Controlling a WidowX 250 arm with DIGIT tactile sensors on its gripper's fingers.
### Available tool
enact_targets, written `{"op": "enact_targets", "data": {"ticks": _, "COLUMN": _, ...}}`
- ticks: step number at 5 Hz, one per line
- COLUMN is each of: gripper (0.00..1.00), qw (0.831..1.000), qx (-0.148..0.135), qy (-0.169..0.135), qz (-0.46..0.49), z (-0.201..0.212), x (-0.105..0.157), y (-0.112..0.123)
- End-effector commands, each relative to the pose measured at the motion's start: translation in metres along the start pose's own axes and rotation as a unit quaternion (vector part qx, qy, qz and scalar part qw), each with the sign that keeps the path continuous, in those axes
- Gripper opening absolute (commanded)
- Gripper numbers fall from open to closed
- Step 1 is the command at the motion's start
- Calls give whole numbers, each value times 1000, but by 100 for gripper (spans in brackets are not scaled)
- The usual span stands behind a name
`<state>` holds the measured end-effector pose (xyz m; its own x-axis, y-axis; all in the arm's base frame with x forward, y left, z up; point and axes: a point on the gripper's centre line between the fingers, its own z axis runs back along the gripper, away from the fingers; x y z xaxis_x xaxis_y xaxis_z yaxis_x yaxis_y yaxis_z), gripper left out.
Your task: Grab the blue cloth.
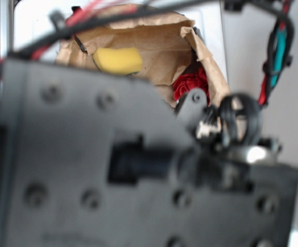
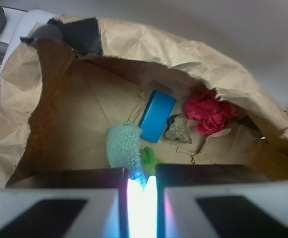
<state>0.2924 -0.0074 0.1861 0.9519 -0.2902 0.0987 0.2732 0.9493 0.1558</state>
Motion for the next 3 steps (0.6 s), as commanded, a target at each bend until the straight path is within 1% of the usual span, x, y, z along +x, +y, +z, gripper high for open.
{"op": "enact_targets", "data": {"ticks": 1, "gripper": 0, "qw": 997, "qx": -3, "qy": -72, "qz": 18, "z": 51, "x": 0, "y": 12}}
{"op": "enact_targets", "data": {"ticks": 2, "gripper": 0, "qw": 997, "qx": -4, "qy": -78, "qz": 14, "z": 50, "x": 1, "y": 11}}
{"op": "enact_targets", "data": {"ticks": 3, "gripper": 0, "qw": 997, "qx": 12, "qy": -75, "qz": 17, "z": 46, "x": 5, "y": 8}}
